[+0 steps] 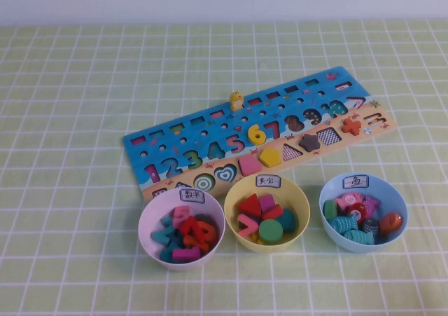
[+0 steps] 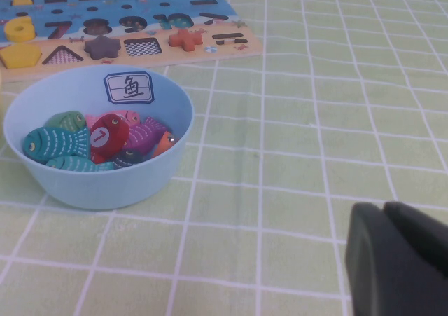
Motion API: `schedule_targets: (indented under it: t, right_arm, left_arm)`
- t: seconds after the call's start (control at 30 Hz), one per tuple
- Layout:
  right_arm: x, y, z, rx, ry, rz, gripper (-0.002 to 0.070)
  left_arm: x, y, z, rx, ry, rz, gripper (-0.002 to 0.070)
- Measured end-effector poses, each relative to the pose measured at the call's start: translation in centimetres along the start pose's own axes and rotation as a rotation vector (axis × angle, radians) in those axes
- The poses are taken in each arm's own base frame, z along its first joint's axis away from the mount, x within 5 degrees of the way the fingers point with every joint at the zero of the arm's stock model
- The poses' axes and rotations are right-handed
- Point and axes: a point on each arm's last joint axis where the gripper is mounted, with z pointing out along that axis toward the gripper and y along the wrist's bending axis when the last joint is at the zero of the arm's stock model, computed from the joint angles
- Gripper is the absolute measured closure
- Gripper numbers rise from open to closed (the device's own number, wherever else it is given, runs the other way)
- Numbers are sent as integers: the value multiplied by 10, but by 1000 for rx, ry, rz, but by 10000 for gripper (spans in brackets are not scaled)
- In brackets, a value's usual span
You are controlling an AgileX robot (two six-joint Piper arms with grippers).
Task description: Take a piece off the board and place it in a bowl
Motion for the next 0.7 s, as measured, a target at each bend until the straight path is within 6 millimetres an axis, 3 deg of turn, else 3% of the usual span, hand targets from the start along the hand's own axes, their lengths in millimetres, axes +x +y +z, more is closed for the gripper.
schedule_targets:
  t: [0.1, 0.27, 0.57, 0.7]
  right_arm:
    - [0, 0, 0, 0, 0, 0, 694]
    - [0, 0, 0, 0, 0, 0, 694]
    - [0, 0, 0, 0, 0, 0, 694]
    - [0, 0, 0, 0, 0, 0, 694]
  left_arm:
    - [-5, -2, 0, 27, -53, -120, 680]
    - [-10, -4, -1, 57, -111, -141, 680]
    - [-10, -4, -1, 58, -107, -183, 680]
    - [-15, -8, -3, 9, -8, -161, 680]
